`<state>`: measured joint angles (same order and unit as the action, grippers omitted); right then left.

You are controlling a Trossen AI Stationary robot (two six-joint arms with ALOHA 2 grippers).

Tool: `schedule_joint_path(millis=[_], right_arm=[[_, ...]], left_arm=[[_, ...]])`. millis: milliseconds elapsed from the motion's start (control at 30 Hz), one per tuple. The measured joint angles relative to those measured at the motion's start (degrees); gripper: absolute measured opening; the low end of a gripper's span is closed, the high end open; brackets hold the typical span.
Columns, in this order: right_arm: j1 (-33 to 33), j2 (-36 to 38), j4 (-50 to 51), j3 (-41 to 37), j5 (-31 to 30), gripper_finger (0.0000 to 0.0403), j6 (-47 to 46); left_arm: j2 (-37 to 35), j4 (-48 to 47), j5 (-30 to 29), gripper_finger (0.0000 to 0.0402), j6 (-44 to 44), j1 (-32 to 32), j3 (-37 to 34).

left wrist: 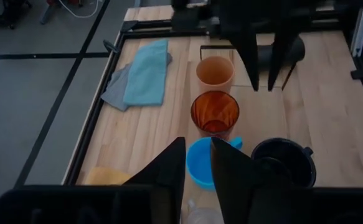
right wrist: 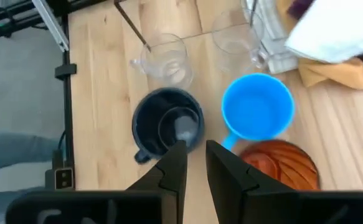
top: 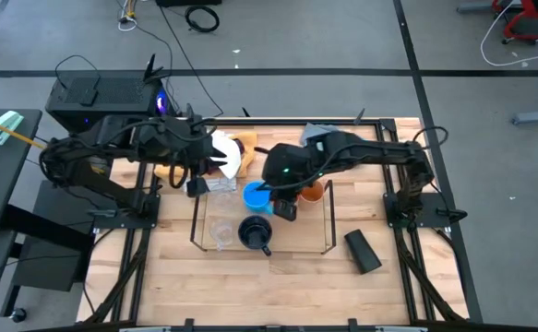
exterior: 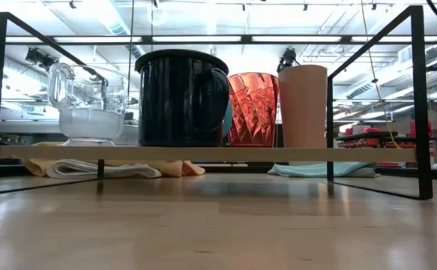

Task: Stack small to large cups/mugs on shelf
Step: Put the black cup on the shelf

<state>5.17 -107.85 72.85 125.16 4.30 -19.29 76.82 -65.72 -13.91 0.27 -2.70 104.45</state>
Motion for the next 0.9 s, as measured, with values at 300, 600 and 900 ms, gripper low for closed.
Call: schedule_joint_path(millis=[300,600,900], right_arm=[[6.9,5.0,17.0,-1.8,0.2,0.0066,1.4],[23.8,17.9,12.9,-21.7,-2.2,0.0066,-16.7],[44.4,30.9,-3.9,-43.8,-13.0,0.0069,-40.9]], left_arm=[[1.5,1.6,0.0,0.0087,-0.1,0.0,-0.1],[1.7,4.1,0.0,0.0078,0.6,1.4,-0.1],[1.7,7.1,0.0,0.0089,3.1,2.6,-0.1]])
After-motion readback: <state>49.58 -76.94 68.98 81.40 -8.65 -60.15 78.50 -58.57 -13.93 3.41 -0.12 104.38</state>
